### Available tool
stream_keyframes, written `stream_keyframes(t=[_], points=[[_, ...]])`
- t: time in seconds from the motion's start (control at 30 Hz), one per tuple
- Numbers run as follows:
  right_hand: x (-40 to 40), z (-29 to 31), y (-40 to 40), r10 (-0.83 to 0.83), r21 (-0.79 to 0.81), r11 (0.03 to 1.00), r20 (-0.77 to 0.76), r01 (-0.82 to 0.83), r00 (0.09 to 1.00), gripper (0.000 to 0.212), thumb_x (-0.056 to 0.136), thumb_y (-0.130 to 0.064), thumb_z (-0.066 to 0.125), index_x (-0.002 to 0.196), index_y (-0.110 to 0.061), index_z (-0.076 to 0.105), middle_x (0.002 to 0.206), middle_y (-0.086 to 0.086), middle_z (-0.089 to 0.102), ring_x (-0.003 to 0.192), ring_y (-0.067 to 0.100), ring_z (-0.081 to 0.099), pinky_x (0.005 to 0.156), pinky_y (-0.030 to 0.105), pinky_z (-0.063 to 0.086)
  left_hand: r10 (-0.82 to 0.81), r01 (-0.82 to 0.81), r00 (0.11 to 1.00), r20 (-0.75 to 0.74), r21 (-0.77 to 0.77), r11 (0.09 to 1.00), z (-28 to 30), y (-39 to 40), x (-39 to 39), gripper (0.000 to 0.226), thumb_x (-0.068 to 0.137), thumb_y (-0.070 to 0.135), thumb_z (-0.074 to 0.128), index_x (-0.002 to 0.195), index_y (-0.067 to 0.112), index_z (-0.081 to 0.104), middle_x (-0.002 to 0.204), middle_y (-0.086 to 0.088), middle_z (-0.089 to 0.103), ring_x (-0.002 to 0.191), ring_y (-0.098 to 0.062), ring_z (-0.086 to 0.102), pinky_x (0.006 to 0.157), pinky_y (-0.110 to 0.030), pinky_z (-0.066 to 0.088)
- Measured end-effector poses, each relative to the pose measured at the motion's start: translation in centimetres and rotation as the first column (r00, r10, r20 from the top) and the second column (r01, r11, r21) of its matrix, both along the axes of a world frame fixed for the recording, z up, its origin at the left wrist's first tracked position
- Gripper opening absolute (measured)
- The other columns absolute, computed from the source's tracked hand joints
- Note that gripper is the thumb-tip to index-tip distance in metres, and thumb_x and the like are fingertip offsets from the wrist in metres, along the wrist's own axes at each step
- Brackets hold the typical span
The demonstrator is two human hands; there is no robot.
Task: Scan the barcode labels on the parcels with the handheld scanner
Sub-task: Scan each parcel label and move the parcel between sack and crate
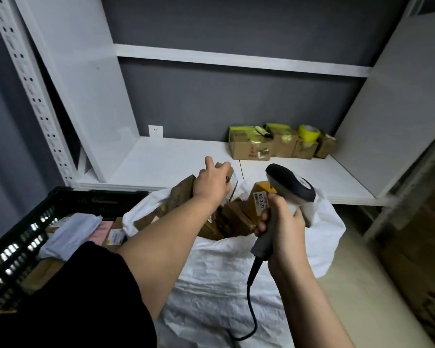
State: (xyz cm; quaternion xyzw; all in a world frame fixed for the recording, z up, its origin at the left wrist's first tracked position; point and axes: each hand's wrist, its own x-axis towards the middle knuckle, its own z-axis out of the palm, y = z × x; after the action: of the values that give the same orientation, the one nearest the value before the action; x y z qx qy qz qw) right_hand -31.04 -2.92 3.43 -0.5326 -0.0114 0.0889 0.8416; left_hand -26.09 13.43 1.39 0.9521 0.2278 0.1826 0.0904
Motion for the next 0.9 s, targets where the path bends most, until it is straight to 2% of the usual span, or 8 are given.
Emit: stream_keyframes(t=[0.17,0.27,0.37,0.47,0.53,0.63,0.73,0.9], points=[[-0.1,0.0,0.5,0.013,-0.004,1.0,0.026,-0.013,1.0,0.009,0.094,-0.012,0.056,0.093,-0.015,0.048,0.051,0.001,0.042,0.037,0.012,0.034,0.042,0.024,0.029,-0.024,0.013,0.977,-0.21,-0.056,0.998,-0.1,1.0,1.1,0.044,0.098,0.043,0.041,0.13,0.017,0.054,0.133,-0.014,0.047,0.114,-0.036,0.052,0.087,-0.037,0.042],[-0.6,-0.1,1.3,0.055,-0.029,0.998,0.015,-0.054,0.998,0.008,0.093,-0.012,0.057,0.092,-0.015,0.049,0.05,0.001,0.042,0.037,0.012,0.034,0.041,0.023,0.029,-0.04,0.026,0.994,-0.106,-0.132,0.991,0.7,2.2,0.1,0.039,0.098,0.038,0.041,0.131,0.025,0.055,0.132,-0.006,0.058,0.119,-0.029,0.053,0.091,-0.034,0.043],[-1.7,-0.4,2.7,0.15,-0.05,0.988,0.005,-0.149,0.989,0.008,0.093,-0.013,0.057,0.093,-0.014,0.049,0.051,0.002,0.042,0.038,0.013,0.034,0.041,0.023,0.029,0.029,-0.028,1.0,0.001,-0.139,0.99,1.8,4.7,-2.8,0.03,0.096,0.029,0.042,0.118,0.026,0.062,0.119,-0.001,0.065,0.108,-0.026,0.059,0.08,-0.03,0.044],[-3.0,-1.1,4.6,0.292,-0.125,0.949,-0.002,-0.29,0.956,0.015,0.093,-0.016,0.059,0.097,-0.009,0.046,0.052,0.004,0.043,0.041,0.016,0.036,0.04,0.024,0.031,0.107,-0.105,0.994,0.006,-0.118,0.987,1.6,8.8,-7.3,0.026,0.094,0.027,0.042,0.106,0.024,0.066,0.11,0.001,0.068,0.1,-0.026,0.061,0.076,-0.031,0.047],[-4.2,-1.8,6.4,0.4,-0.19,0.899,-0.016,-0.395,0.917,0.016,0.093,-0.018,0.06,0.099,-0.009,0.048,0.054,0.004,0.045,0.042,0.016,0.039,0.041,0.025,0.034,0.177,-0.179,0.984,-0.036,-0.094,0.979,0.7,12.2,-11.1,0.025,0.095,0.028,0.043,0.105,0.024,0.065,0.11,0.0,0.068,0.1,-0.027,0.061,0.076,-0.032,0.047],[-6.4,-2.9,9.7,0.527,-0.252,0.817,-0.041,-0.519,0.849,0.014,0.094,-0.017,0.059,0.087,-0.01,0.05,0.052,0.003,0.046,0.041,0.016,0.04,0.041,0.024,0.035,0.299,-0.31,0.946,-0.126,-0.076,0.948,-1.6,17.2,-17.1,0.025,0.096,0.031,0.045,0.107,0.022,0.065,0.113,-0.005,0.067,0.102,-0.03,0.061,0.075,-0.032,0.045],[-8.2,-4.6,13.6,0.584,-0.308,0.758,-0.072,-0.575,0.808,0.013,0.094,-0.015,0.058,0.086,-0.008,0.051,0.052,0.005,0.046,0.04,0.017,0.04,0.042,0.024,0.035,0.373,-0.406,0.903,-0.212,-0.138,0.903,-4.3,21.5,-22.9,0.024,0.094,0.03,0.045,0.105,0.024,0.065,0.113,-0.005,0.067,0.1,-0.03,0.062,0.072,-0.03,0.044],[-10.2,-8.1,20.3,0.605,-0.382,0.696,-0.146,-0.608,0.783,0.014,0.095,-0.016,0.058,0.095,-0.008,0.046,0.055,0.007,0.044,0.04,0.017,0.039,0.039,0.023,0.034,0.338,-0.447,0.827,-0.449,-0.162,0.88,-9.4,27.1,-29.2,0.044,0.091,0.036,0.054,0.13,0.018,0.052,0.133,-0.009,0.055,0.117,-0.027,0.055,0.09,-0.031,0.045]])
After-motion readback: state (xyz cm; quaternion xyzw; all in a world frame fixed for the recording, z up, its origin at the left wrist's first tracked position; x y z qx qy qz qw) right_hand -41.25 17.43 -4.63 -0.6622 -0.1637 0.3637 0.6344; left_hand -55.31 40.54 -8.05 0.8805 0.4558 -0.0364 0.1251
